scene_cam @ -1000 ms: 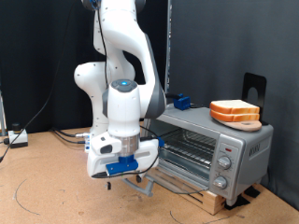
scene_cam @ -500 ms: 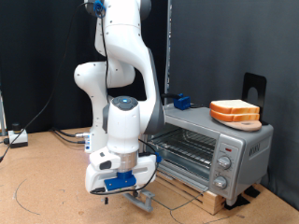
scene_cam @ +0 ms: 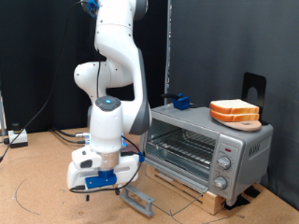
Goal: Make a piece of toast with the oven
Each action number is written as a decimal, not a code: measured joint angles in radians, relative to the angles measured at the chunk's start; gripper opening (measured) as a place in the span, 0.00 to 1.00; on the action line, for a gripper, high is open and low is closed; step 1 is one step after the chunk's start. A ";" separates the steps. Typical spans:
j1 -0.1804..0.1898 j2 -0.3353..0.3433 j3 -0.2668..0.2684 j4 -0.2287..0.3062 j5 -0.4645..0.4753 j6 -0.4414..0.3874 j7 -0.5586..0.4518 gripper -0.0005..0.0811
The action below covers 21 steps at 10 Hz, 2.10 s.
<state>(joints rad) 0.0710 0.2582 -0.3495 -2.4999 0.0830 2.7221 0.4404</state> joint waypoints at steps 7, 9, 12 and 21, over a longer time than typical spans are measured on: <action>-0.057 -0.161 0.031 -0.003 0.309 -0.246 -0.386 0.99; -0.064 -0.237 0.027 0.001 0.407 -0.391 -0.513 0.99; -0.069 -0.344 0.013 0.006 0.422 -0.571 -0.551 0.99; -0.031 -0.547 0.012 -0.010 0.518 -0.862 -0.773 0.99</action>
<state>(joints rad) 0.0396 -0.2889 -0.3377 -2.5095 0.6009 1.8605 -0.3330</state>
